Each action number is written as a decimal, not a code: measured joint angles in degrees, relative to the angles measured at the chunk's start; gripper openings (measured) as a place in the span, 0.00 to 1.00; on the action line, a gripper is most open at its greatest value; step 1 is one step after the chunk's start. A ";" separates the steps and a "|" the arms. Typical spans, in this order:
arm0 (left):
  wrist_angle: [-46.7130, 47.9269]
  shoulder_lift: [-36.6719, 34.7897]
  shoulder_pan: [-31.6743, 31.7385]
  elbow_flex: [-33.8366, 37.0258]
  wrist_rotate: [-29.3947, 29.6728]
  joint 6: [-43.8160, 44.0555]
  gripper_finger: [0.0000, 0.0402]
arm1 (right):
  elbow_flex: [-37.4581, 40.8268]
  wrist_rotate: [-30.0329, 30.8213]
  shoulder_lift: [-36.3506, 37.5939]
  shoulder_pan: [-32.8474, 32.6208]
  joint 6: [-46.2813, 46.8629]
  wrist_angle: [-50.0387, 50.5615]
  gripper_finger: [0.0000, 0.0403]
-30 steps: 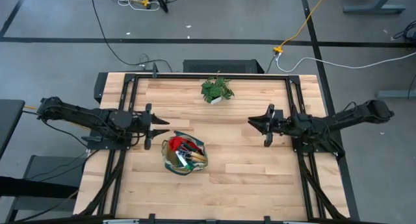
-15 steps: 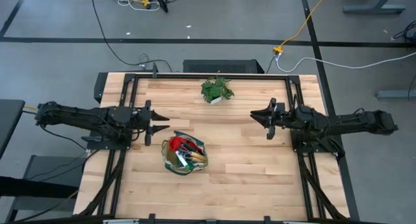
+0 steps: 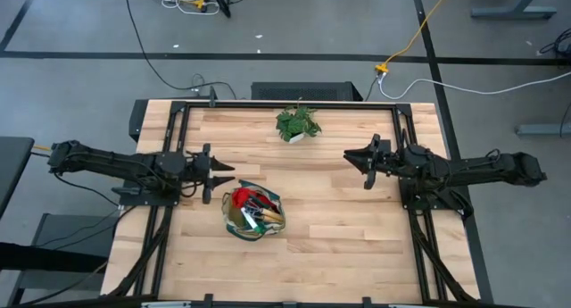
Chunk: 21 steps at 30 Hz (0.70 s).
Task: Pick & Place Garden tools in Gardening bag
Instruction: Return to Home Position
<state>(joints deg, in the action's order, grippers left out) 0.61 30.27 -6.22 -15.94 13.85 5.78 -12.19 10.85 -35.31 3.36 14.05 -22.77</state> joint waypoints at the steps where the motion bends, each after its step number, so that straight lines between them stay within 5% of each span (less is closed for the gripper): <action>1: -0.17 -0.01 0.00 0.00 0.00 0.00 0.35 | 0.00 0.00 -0.05 0.00 0.02 0.23 0.17; 14: 0.04 0.05 0.00 -0.01 0.06 -0.53 0.35 | 11.18 -1.25 -0.19 -0.02 0.52 -15.88 0.17; 21: -0.41 0.05 0.00 0.84 0.53 -0.45 0.35 | 11.30 -1.31 -0.24 -0.02 0.21 -14.71 0.17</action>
<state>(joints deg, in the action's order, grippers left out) 0.20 30.33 -6.22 -15.10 14.37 5.32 -0.89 9.54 -35.55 3.33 14.26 -37.48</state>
